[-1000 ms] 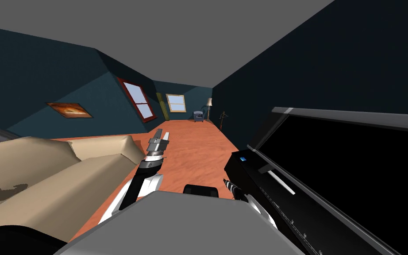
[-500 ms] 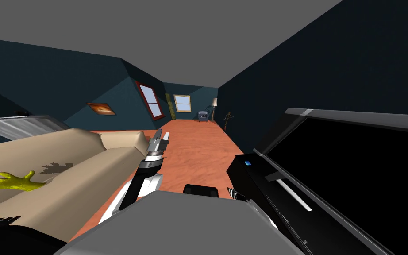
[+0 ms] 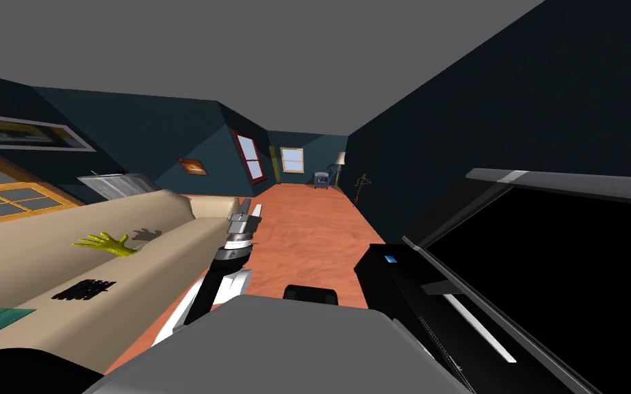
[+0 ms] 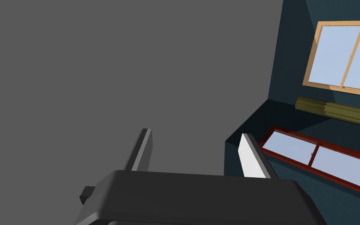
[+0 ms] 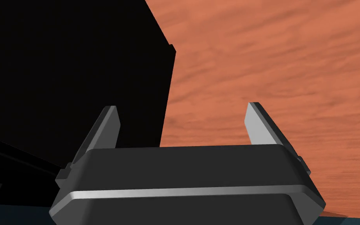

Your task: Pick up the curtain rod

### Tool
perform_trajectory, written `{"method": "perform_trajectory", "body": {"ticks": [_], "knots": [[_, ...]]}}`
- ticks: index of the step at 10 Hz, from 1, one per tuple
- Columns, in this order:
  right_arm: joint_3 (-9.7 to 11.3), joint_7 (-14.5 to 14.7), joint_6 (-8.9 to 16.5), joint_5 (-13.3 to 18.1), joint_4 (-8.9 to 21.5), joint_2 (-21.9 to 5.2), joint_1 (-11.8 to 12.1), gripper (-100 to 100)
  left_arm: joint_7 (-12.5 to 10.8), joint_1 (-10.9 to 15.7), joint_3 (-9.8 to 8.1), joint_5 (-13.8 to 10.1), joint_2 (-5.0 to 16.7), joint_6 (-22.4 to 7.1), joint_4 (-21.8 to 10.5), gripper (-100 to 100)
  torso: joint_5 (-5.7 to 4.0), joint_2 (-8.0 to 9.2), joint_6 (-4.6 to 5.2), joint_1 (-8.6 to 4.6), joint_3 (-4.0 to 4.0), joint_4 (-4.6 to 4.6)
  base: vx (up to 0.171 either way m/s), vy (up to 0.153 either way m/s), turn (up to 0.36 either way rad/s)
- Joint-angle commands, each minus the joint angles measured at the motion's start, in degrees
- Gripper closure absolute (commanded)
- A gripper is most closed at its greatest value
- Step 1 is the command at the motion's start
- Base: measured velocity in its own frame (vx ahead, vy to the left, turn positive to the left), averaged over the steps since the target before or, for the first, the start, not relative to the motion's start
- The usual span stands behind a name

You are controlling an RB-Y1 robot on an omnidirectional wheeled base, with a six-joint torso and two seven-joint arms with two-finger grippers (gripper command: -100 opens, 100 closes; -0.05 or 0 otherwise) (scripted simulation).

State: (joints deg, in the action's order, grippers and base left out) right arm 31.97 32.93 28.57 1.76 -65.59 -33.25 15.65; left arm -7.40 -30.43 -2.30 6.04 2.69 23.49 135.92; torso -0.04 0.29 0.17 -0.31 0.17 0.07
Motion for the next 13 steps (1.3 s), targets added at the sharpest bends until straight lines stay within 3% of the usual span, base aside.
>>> {"method": "perform_trajectory", "body": {"ticks": [1, 3, 4, 5, 7, 10, 12, 13], "knots": [[0.2, 0.1, -0.1, -0.2, 1.7, -0.1, -0.2, -100, 0.0, 0.0, 0.00, 0.0, 0.0, 0.0, 0.0, 0, 0.00, 0.00, 0.00, 0.00, 0.00, 0.00, -0.012, -0.022, -0.019], [1.5, 0.8, 3.7, 0.6, 6.6, -0.5, -0.1, -100, 0.0, 0.0, 0.01, 0.0, 0.0, 0.0, 0.0, 0, 0.01, -0.07, -0.06, 0.04, -0.04, -0.01, -0.052, -0.056, 0.364], [1.5, 0.8, 3.7, 0.6, 7.2, -0.5, -0.1, -100, 0.0, 0.0, 0.00, 0.0, 0.0, 0.0, 0.0, 0, -0.01, 0.04, -0.04, -0.09, 0.02, 0.01, -0.055, -0.080, 0.136], [2.1, 1.1, 5.5, 1.0, 8.7, -0.7, -0.1, -100, 0.0, 0.0, -0.01, 0.0, 0.0, 0.0, 0.0, 0, -0.03, 0.03, 0.02, -0.13, 0.01, 0.00, -0.055, -0.064, 0.243], [2.1, 1.1, 5.5, 1.0, 10.0, -0.7, -0.1, -100, 0.0, 0.0, 0.00, 0.0, 0.0, 0.0, 0.0, 0, -0.01, 0.02, 0.02, -0.07, 0.01, 0.00, -0.042, -0.042, 0.053], [3.6, 1.8, 10.1, 2.0, 16.1, -1.2, 0.2, -100, 0.0, 0.0, 0.00, 0.0, 0.0, 0.0, 0.0, 0, -0.02, 0.03, -0.02, -0.15, 0.01, 0.01, -0.071, -0.071, 0.308], [3.6, 1.8, 10.1, 2.0, 16.9, -1.2, 0.2, -100, 0.0, 0.0, -0.01, 0.0, 0.0, 0.0, 0.0, 0, -0.03, 0.07, 0.04, -0.12, 0.04, 0.02, -0.051, -0.041, 0.038], [4.0, 1.9, 11.4, 2.3, 18.6, -1.4, 0.3, -100, 0.0, 0.0, -0.01, 0.0, 0.0, 0.0, 0.0, 0, -0.02, -0.07, 0.04, 0.02, -0.03, -0.01, -0.032, -0.021, 0.192]]}}
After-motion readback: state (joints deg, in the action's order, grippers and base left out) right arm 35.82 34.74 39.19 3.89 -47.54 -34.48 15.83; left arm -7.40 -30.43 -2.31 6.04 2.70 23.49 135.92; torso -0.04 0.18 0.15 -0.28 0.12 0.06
